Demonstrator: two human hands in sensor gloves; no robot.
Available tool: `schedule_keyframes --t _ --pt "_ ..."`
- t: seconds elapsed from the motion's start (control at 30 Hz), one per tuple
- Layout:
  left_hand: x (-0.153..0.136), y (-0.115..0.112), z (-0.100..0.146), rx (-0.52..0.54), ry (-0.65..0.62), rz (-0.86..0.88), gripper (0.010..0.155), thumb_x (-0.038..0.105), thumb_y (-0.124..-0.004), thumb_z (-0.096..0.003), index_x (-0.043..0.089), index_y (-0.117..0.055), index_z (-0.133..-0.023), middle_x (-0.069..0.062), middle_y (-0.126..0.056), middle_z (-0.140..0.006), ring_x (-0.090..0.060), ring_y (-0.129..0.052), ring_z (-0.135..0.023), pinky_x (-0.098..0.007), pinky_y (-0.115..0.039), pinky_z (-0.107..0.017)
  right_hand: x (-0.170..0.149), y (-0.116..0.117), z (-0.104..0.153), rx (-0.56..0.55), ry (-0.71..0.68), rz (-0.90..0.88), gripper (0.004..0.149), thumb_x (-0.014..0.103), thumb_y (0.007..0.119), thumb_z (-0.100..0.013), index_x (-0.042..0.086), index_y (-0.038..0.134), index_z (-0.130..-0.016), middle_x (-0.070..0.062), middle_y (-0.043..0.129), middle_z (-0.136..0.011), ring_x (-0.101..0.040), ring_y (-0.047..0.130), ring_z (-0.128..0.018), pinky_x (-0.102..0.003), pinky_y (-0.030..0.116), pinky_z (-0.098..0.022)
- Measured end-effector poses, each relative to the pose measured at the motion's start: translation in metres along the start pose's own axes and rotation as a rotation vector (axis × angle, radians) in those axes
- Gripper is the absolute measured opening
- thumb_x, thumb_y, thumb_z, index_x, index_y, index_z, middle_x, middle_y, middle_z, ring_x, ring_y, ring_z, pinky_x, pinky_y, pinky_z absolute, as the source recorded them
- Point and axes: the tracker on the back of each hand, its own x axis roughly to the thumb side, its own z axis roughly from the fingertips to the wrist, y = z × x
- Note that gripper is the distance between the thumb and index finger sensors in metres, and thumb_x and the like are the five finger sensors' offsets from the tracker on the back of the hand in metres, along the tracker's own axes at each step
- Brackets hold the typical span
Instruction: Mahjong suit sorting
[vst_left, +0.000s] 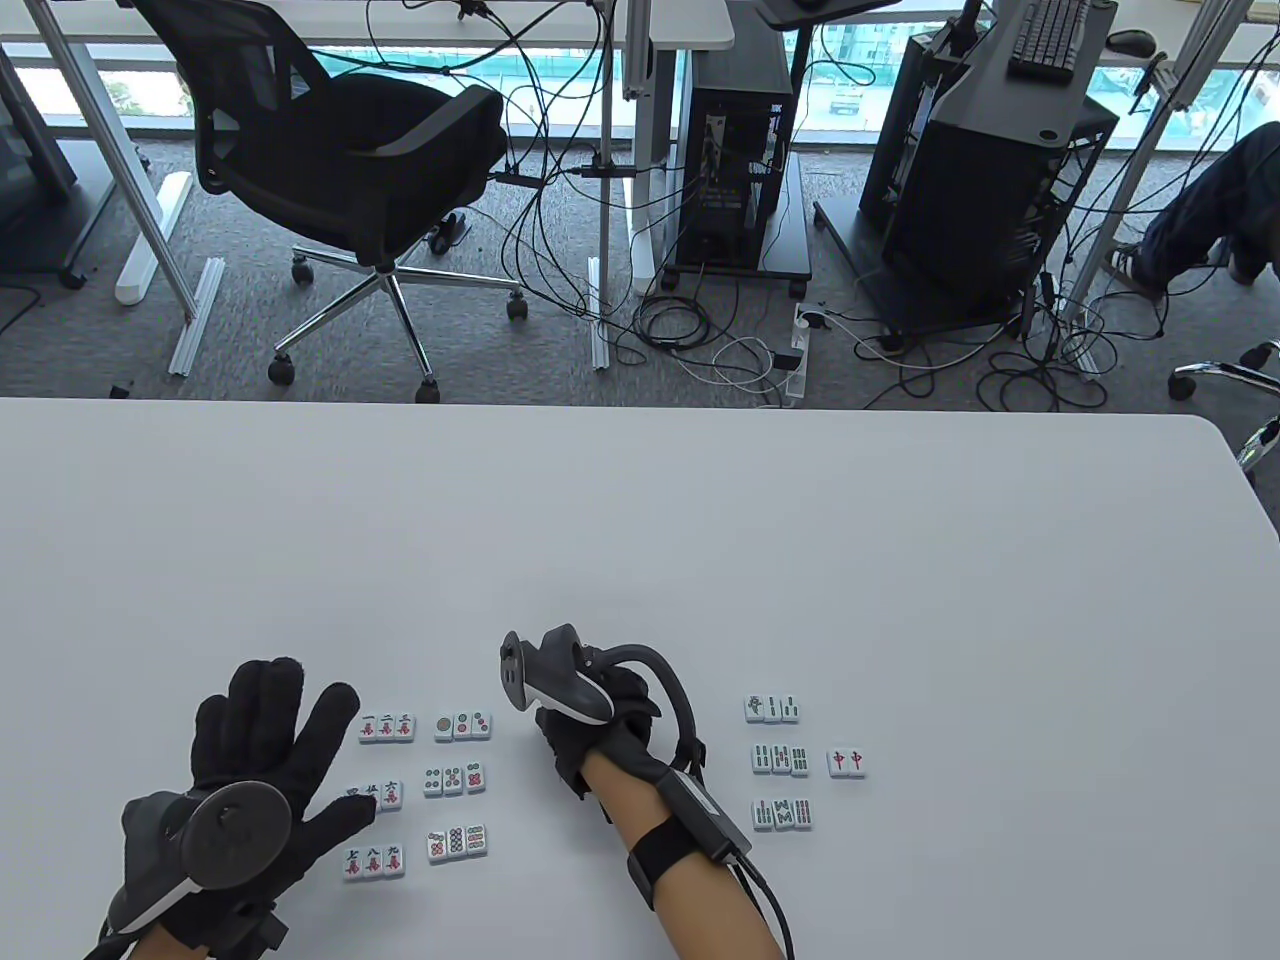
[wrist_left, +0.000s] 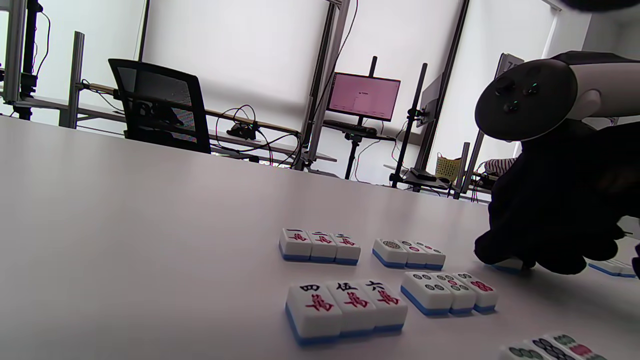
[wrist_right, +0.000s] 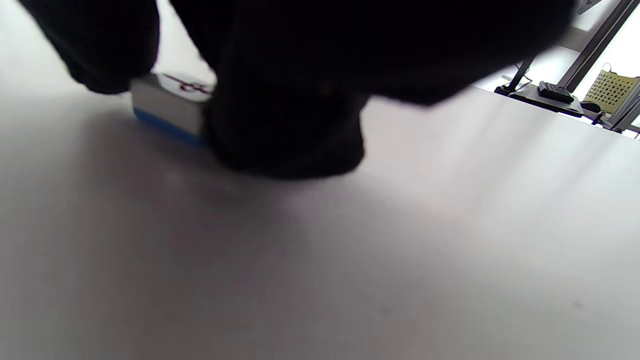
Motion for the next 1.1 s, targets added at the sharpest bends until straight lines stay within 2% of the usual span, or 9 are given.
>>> schedule_keyframes --t 0.2,0.3,0.47,0.57,0.7,0.8,0.93,1.1 --pt "0.000 0.000 0.000 -0.007 0.002 -0.004 0.088 0.077 -0.059 -0.0351 0.043 -0.023 -0.108 0.012 0.011 -0.109 -0.021 0.009 -0.110 -0.059 -0.007 -0.080 0.002 0.002 0.004 0.037 -0.061 -0.009 0.059 0.043 0.083 -0.041 -0.004 0.083 -0.077 -0.005 0.099 -0.043 -0.016 0.094 -0.014 -0.028 0.083 -0.009" --pt "0.001 -0.001 -0.001 -0.015 0.003 -0.006 0.088 0.077 -0.059 -0.0351 0.043 -0.023 -0.108 0.012 0.011 -0.109 -0.021 0.008 -0.110 -0.059 -0.007 -0.080 0.001 0.003 0.003 0.022 -0.099 -0.042 0.059 0.040 0.086 -0.040 -0.004 0.081 -0.078 -0.006 0.098 -0.046 -0.016 0.094 -0.016 -0.028 0.084 -0.011" --pt "0.000 0.000 -0.001 -0.016 0.004 -0.004 0.088 0.077 -0.060 -0.0353 0.043 -0.024 -0.108 0.012 0.011 -0.110 -0.021 0.008 -0.110 -0.059 -0.008 -0.080 -0.005 0.004 0.010 -0.097 -0.217 -0.028 0.058 0.040 0.089 -0.037 0.000 0.083 -0.078 -0.005 0.099 -0.044 -0.016 0.095 -0.016 -0.028 0.085 -0.011" --pt "0.000 0.000 -0.001 -0.014 0.005 -0.001 0.088 0.077 -0.060 -0.0352 0.043 -0.024 -0.108 0.012 0.011 -0.110 -0.021 0.008 -0.110 -0.059 -0.008 -0.080 -0.020 -0.002 0.022 -0.232 -0.278 0.021 0.059 0.040 0.088 -0.035 0.003 0.081 -0.081 -0.003 0.099 -0.046 -0.016 0.096 -0.019 -0.029 0.086 -0.014" --pt "0.000 0.000 -0.001 -0.014 0.006 -0.001 0.088 0.077 -0.060 -0.0352 0.043 -0.024 -0.108 0.012 0.011 -0.110 -0.021 0.008 -0.110 -0.059 -0.008 -0.080 -0.062 -0.014 0.043 -0.378 -0.303 0.084 0.060 0.041 0.087 -0.034 0.006 0.079 -0.083 -0.002 0.099 -0.049 -0.016 0.097 -0.023 -0.029 0.087 -0.017" --pt "0.000 0.000 -0.001 -0.016 0.007 -0.005 0.088 0.076 -0.060 -0.0351 0.043 -0.024 -0.108 0.012 0.011 -0.110 -0.021 0.008 -0.110 -0.059 -0.008 -0.080 -0.102 -0.018 0.058 -0.431 -0.271 0.108 0.060 0.041 0.086 -0.035 0.007 0.078 -0.083 -0.002 0.099 -0.050 -0.016 0.097 -0.024 -0.029 0.087 -0.018" --pt "0.000 0.000 -0.001 -0.021 0.011 -0.012 0.088 0.077 -0.060 -0.0352 0.043 -0.024 -0.108 0.012 0.011 -0.110 -0.021 0.008 -0.110 -0.058 -0.008 -0.080 -0.156 -0.012 0.077 -0.436 -0.199 0.151 0.059 0.041 0.085 -0.036 0.007 0.078 -0.084 -0.002 0.099 -0.051 -0.016 0.098 -0.025 -0.029 0.087 -0.019" --pt "-0.001 -0.003 -0.002 -0.035 0.023 -0.024 0.087 0.076 -0.059 -0.0354 0.043 -0.024 -0.108 0.012 0.011 -0.110 -0.021 0.008 -0.110 -0.058 -0.008 -0.080 -0.214 0.020 0.098 -0.325 -0.091 0.126 0.059 0.040 0.085 -0.036 0.007 0.078 -0.084 -0.002 0.099 -0.051 -0.016 0.098 -0.025 -0.030 0.088 -0.019"
